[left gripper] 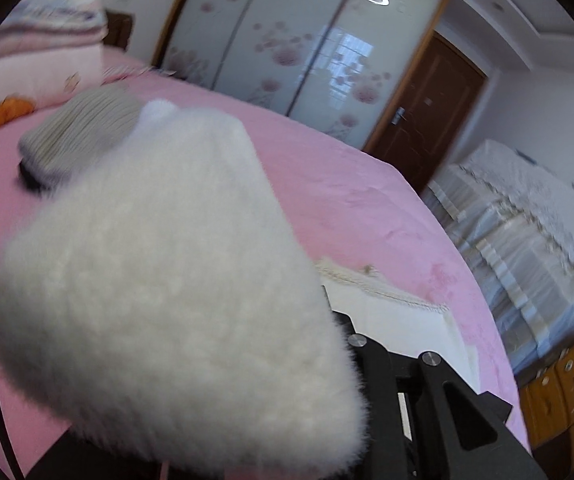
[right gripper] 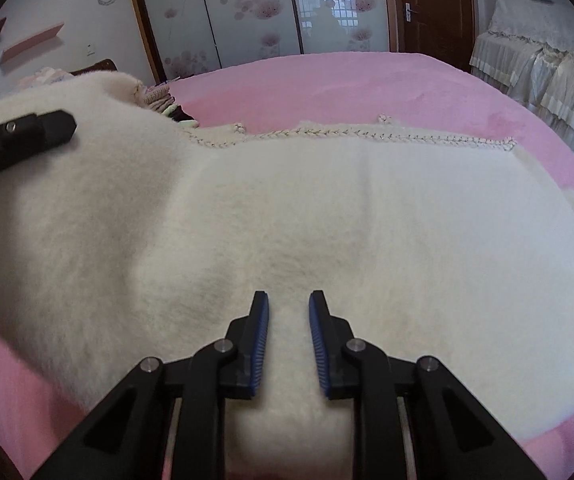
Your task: Fold large clothes
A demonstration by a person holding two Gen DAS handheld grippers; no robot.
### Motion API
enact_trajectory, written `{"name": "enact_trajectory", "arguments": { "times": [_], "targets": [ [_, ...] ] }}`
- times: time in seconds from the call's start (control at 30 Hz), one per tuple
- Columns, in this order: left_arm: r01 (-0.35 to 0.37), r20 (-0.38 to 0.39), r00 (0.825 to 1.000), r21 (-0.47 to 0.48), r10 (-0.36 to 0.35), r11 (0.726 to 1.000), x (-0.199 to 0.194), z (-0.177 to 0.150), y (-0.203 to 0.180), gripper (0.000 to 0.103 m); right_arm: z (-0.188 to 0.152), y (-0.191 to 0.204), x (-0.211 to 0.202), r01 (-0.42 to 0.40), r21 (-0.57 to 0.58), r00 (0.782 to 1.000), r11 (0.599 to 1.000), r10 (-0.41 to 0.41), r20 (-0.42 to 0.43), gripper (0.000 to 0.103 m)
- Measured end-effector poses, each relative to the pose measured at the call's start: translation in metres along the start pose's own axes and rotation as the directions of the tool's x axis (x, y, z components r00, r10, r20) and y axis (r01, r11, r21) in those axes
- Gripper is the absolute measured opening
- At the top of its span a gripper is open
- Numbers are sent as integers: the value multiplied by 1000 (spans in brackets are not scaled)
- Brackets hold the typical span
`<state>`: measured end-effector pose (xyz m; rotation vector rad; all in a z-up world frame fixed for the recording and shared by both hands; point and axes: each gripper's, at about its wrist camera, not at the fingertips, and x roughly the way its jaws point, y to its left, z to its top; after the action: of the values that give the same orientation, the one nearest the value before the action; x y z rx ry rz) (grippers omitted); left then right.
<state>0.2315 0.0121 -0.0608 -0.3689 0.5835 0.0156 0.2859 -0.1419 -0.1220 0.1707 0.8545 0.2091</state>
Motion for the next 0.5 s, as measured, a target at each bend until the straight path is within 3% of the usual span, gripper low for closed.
{"name": "enact_trajectory", "arguments": {
  "times": [0.13,0.17,0.33,0.5],
  "targets": [
    [0,0,1000,119,0,993,4,3,-56,19,2,-35,-19,-173,165,984,971,175,2,18],
    [3,-1,1000,141,-2,990,6,4,-68,19,0,-46,-29,-180,199,983,963,180,17,17],
    [54,-40,998,227,-46,972,22,-7,-129,19,-12,-97,-78,-32,256,998,966,16,65,18],
    [118,-147,987,342,-71,932,51,-49,-193,19,-31,-146,-108,110,332,991,937,-131,41,18]
  ]
}}
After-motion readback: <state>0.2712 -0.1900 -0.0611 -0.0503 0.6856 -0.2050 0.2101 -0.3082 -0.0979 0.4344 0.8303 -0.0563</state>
